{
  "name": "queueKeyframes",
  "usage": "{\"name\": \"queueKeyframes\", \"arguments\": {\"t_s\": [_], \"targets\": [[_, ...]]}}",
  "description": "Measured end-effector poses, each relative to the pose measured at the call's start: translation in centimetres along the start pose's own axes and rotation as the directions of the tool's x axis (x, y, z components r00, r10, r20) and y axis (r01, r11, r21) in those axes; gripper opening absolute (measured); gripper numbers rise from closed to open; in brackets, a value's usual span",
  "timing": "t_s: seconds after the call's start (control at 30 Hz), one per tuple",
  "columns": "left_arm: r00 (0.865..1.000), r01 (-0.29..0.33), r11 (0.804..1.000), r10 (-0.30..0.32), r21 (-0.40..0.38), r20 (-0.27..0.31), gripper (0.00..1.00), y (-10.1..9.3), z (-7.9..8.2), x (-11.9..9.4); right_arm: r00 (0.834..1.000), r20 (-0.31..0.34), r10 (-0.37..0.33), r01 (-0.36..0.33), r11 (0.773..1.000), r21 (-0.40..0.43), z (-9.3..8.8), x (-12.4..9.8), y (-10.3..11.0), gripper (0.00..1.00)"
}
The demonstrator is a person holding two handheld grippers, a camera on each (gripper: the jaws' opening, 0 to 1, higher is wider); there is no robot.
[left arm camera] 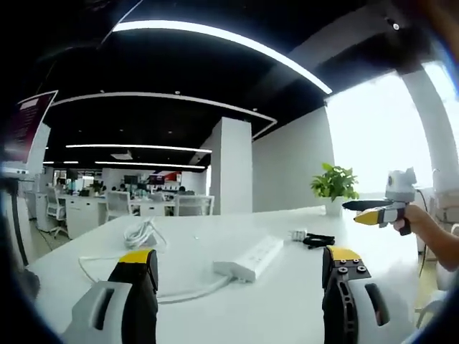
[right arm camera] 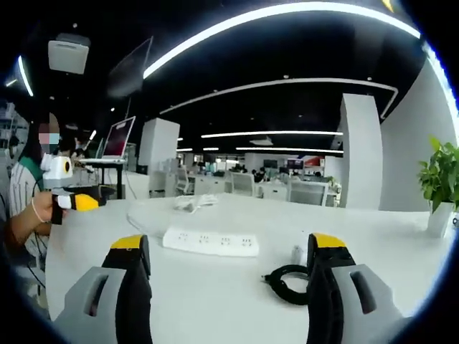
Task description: Straighten the power strip on the desk, plug the charger into it
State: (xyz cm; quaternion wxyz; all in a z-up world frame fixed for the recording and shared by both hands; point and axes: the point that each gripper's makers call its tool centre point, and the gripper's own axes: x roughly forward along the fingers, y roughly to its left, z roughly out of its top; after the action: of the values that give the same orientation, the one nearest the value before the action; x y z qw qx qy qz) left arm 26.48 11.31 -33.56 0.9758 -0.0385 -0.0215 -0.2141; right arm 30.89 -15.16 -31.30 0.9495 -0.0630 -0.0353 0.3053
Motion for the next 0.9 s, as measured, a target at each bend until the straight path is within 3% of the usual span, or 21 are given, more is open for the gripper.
{"name": "queueKeyframes", "arguments": {"t_s": [0.17,0.27,0.47,0.9], "targets": [[1.0,0.021,1.0,-0.021,0.013,0.005,0.97,-0.6,0.6,1.4,0.999,0.02,0.026,-0.026,1.0,-0.001,0.9,1.4,-0.2,0.89],[0.999,0.035,0.999,-0.035,-0.03,0.021,0.97,-0.9,0.9,2.2,0.999,0.027,0.037,-0.037,0.999,0.015,1.1,2.3,-0.6,0.88],[0.999,0.023,0.999,-0.022,-0.023,0.03,0.97,-0.9,0.9,3.7,0.998,0.036,0.044,-0.045,0.998,0.033,1.5,3.7,-1.4,0.87],[1.0,0.018,1.0,-0.018,0.003,0.009,0.97,-0.2,0.5,7.9,0.994,0.07,0.087,-0.086,0.996,-0.018,2.3,7.6,-4.0,0.86]]}}
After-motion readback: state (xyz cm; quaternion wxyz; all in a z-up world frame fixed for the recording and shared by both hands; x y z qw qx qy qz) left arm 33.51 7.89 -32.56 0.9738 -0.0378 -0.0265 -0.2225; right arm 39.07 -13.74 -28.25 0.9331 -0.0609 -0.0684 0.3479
